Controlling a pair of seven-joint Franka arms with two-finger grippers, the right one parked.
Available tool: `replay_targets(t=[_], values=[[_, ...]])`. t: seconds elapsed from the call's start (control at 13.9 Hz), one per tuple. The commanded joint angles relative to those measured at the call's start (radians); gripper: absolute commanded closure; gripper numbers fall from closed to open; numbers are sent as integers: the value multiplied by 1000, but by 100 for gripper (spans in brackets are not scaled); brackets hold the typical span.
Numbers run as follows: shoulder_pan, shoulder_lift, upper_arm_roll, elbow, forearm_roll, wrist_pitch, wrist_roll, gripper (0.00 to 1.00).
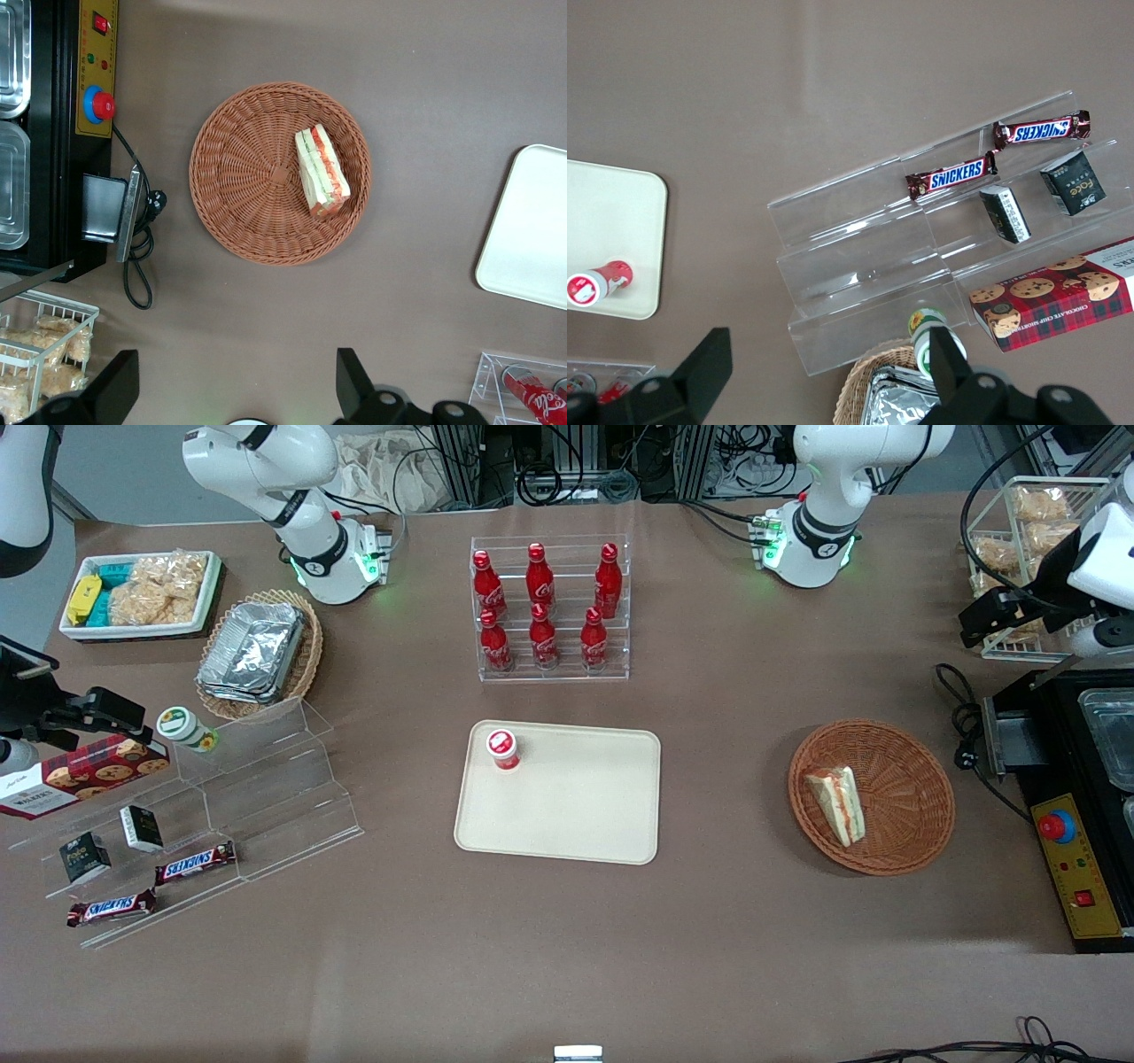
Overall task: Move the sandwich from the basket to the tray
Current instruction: 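Move the left gripper from rest toward the sandwich in the wicker basket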
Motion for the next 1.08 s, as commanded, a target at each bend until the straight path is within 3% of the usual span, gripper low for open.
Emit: replay_targets(t=[0.0, 0.22, 0.43, 0.65, 1.01], values=[[-5, -9, 1, -3, 14, -4, -8, 0], [-2, 1, 2, -9, 13, -4, -2, 0], [-4, 116, 2, -12, -4, 4, -55, 0], [-5, 242, 1, -23, -45, 134, -119, 0], [-99, 443, -7, -100, -32, 431, -322, 0]])
